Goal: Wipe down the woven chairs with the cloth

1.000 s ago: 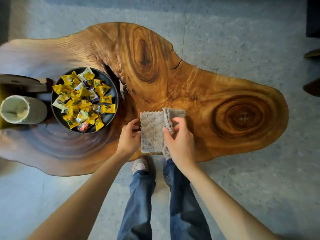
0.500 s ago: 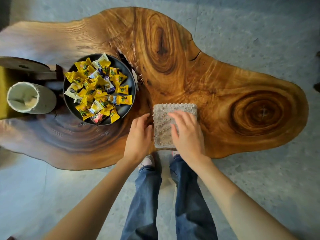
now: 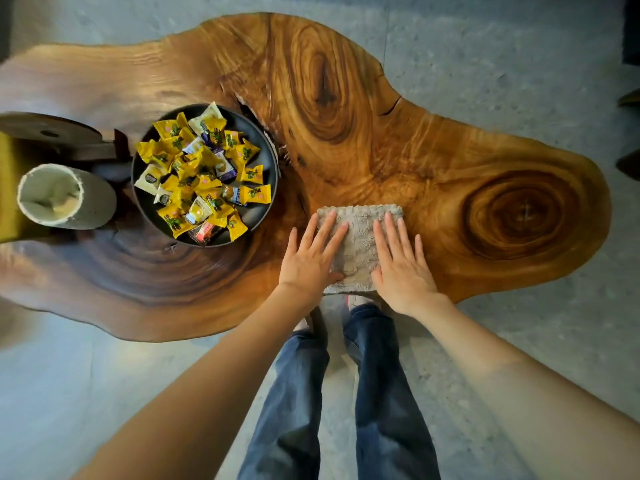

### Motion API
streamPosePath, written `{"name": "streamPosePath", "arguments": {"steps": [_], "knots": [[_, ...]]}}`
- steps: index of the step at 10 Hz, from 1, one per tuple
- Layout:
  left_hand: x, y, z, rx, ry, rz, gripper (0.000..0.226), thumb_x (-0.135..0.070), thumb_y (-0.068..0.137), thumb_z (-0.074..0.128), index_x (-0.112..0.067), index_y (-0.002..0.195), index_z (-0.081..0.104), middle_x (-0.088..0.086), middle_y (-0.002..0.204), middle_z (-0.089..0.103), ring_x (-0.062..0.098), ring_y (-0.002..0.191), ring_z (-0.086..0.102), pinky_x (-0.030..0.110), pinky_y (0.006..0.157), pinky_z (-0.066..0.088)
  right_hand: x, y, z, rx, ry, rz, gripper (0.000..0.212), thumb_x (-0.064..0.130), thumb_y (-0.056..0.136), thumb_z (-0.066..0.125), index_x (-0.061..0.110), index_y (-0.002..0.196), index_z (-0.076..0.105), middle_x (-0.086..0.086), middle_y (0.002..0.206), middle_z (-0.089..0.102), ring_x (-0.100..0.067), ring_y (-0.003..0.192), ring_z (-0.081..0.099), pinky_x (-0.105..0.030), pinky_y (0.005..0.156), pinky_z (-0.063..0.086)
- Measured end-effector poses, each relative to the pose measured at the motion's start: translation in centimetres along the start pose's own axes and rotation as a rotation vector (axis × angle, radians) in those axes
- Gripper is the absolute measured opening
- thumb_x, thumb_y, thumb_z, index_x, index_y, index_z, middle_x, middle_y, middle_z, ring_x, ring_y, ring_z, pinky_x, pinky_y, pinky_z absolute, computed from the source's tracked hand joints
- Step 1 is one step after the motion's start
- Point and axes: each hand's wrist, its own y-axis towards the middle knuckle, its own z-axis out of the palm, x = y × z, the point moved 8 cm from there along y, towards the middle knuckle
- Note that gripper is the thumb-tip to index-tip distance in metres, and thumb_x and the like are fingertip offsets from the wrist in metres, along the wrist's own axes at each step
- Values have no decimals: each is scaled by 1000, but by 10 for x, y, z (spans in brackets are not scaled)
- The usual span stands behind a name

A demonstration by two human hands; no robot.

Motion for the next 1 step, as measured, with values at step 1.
{"name": "streamPosePath", "arguments": {"steps": [1], "knots": [[-2,-16,-31,-42,-88,21,72,-43,99,37,-27,150,-13,0,158,-15,25,145,-12,42,117,5,3,-11,-33,-36,65,2,69,31,101,33,21,151,-15,0,159,-20,-19,145,-19,-46,115,-12]]}}
